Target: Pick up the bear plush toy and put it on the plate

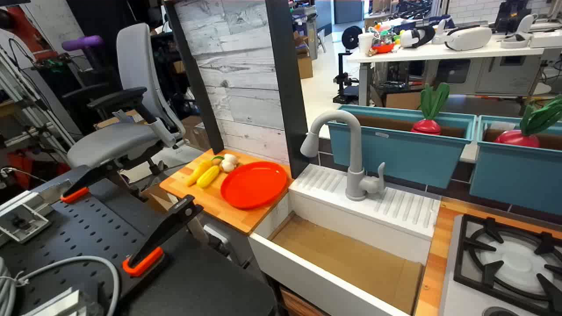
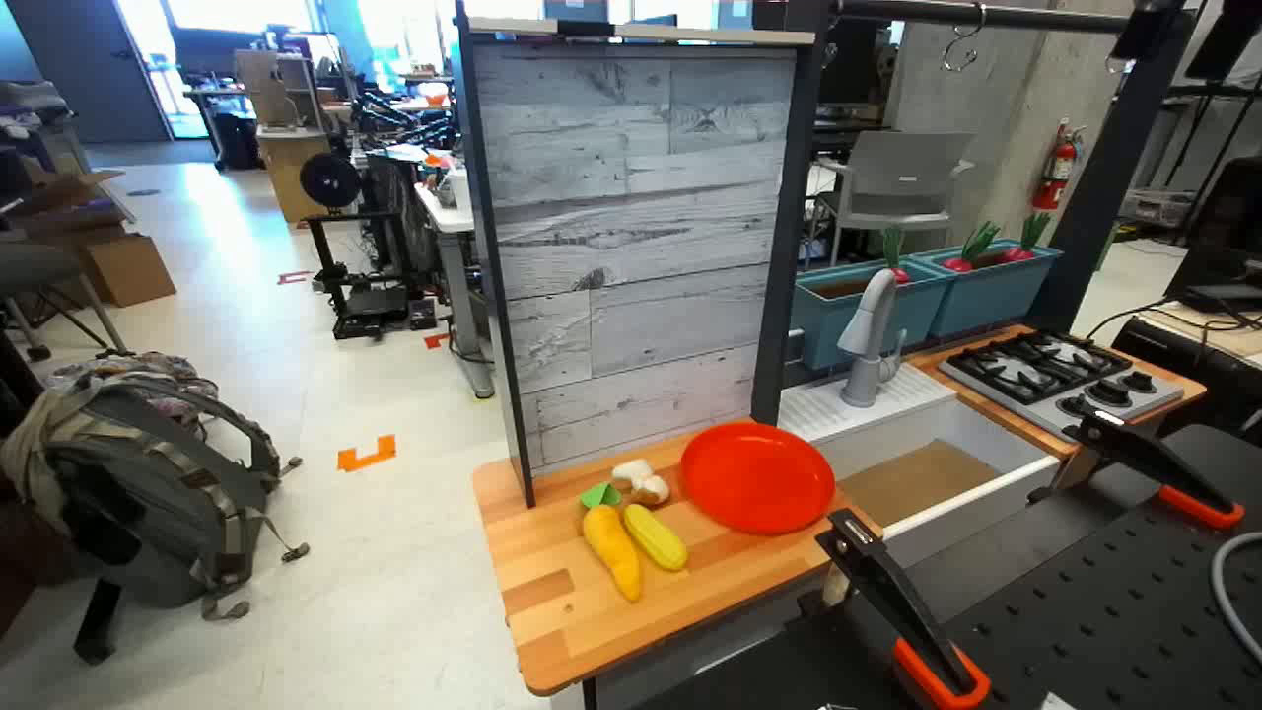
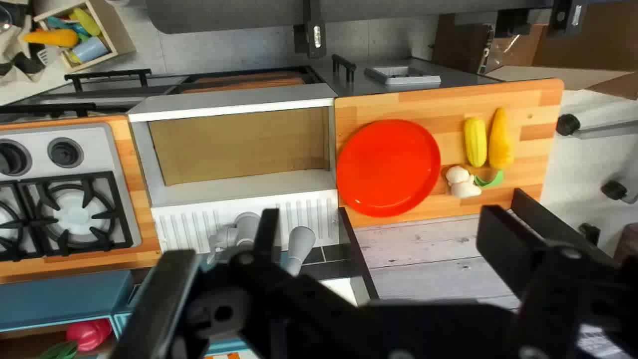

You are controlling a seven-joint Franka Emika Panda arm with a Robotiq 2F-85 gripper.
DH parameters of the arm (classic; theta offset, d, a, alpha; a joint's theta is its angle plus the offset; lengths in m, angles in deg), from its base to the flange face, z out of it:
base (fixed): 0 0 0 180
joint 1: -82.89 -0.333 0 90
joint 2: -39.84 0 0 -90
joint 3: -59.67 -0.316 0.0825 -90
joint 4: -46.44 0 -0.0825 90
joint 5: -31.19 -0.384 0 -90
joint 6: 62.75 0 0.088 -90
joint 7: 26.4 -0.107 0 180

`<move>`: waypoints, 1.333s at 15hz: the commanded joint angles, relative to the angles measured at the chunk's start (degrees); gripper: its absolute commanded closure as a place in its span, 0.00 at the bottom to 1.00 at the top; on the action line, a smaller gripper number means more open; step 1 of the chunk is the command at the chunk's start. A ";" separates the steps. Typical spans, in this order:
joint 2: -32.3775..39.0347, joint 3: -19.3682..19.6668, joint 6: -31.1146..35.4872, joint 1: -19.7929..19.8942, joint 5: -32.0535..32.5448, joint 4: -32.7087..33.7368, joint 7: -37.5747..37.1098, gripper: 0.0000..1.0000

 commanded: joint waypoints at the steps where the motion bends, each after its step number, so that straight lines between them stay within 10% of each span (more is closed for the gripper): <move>1: 0.11 -1.35 -0.13 1.35 -0.56 0.06 0.39 0.00; 20: 15.00 -9.47 8.12 -4.28 -10.36 3.24 -2.56 0.00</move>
